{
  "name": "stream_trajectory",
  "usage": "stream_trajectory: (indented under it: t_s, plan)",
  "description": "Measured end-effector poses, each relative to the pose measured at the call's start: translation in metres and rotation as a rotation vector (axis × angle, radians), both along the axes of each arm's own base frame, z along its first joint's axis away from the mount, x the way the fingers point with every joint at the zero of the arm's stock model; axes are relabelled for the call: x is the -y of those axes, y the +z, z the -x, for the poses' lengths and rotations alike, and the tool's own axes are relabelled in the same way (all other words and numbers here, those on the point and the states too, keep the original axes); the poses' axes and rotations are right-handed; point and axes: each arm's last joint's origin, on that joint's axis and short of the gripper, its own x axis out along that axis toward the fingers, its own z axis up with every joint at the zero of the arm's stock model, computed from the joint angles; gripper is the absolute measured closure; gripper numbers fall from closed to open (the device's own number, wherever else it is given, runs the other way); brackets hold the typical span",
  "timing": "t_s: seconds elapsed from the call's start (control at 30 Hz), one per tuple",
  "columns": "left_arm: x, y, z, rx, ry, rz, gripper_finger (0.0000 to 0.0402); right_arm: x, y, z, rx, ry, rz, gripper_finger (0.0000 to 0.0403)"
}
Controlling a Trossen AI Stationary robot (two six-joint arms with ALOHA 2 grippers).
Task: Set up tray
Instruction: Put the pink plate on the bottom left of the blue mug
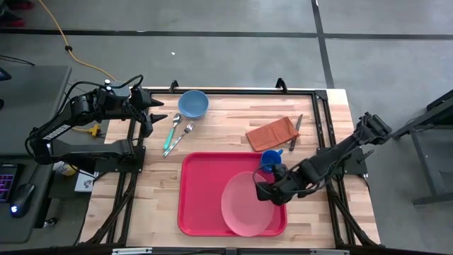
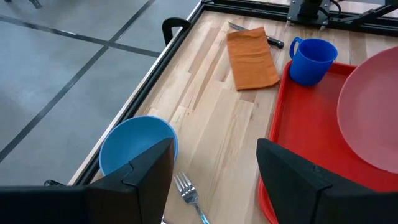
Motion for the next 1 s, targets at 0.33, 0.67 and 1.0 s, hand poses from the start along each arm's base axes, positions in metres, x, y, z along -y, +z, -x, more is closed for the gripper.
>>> stream_trajectory:
  t_s: [0.33,0.67,1.0]
  plan:
    - [0.000,0.000,0.000,0.000,0.000,0.000,0.0140,-0.006,-0.027,-0.007,-0.155,-0.009,0.004,0.0402]
    - [0.000,0.000,0.000,0.002,-0.001,0.001,0.0140,0.012,-0.033,-0.002,-0.307,-0.042,0.067,0.0402]
    - [0.000,0.000,0.000,0.002,-0.001,0.000,0.0140,0.013,-0.046,-0.001,-0.334,-0.048,0.013,0.0402]
